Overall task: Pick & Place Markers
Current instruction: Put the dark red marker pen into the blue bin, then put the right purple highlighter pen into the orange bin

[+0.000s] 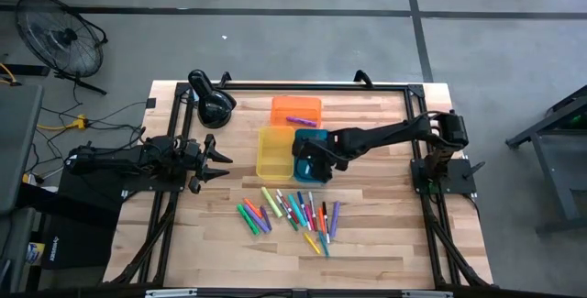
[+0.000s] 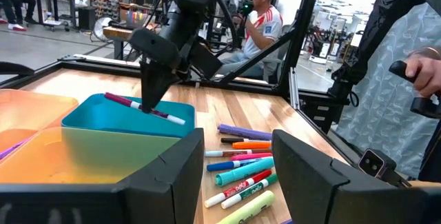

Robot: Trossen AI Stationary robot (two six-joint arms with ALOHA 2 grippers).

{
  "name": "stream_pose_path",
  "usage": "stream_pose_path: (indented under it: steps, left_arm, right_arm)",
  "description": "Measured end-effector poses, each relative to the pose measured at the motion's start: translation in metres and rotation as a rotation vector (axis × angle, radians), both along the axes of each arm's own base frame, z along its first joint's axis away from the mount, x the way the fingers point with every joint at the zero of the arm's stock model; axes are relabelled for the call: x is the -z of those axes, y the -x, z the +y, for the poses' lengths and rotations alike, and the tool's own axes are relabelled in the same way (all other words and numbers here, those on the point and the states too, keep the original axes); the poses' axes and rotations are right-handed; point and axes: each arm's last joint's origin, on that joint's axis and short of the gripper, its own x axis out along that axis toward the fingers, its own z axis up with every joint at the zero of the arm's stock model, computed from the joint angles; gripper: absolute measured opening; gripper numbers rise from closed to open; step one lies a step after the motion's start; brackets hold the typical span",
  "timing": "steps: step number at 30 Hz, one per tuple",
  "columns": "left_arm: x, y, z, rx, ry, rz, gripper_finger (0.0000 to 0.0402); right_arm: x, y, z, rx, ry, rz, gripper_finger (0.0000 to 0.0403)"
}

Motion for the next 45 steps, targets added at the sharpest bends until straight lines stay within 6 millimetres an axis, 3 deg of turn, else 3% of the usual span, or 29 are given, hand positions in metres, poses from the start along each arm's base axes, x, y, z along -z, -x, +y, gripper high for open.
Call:
stream_pose_path:
  steps: [19, 33, 39, 45]
  left_arm:
    - [0.000, 0.000, 0.000, 0.000, 0.000, 0.000, 0.0170]
    - [0.000, 0.000, 0.000, 0.000, 0.000, 0.000, 0.0170]
    - [0.000, 0.000, 0.000, 0.000, 0.000, 0.000, 0.0170]
    - [0.000, 0.000, 0.000, 0.000, 0.000, 0.000, 0.0170]
  right_arm:
    - [-0.002, -0.006, 0.003, 0.009, -0.113, -0.076, 0.0044]
    - [-0.003, -0.006, 0.002, 0.039, -0.089, -0.089, 0.0067]
    - [-0.004, -0.006, 0.000, 0.115, 0.018, -0.105, 0.0076]
    - [-0.010, -0.012, 0.006, 0.358, 0.072, -0.269, 0.0074]
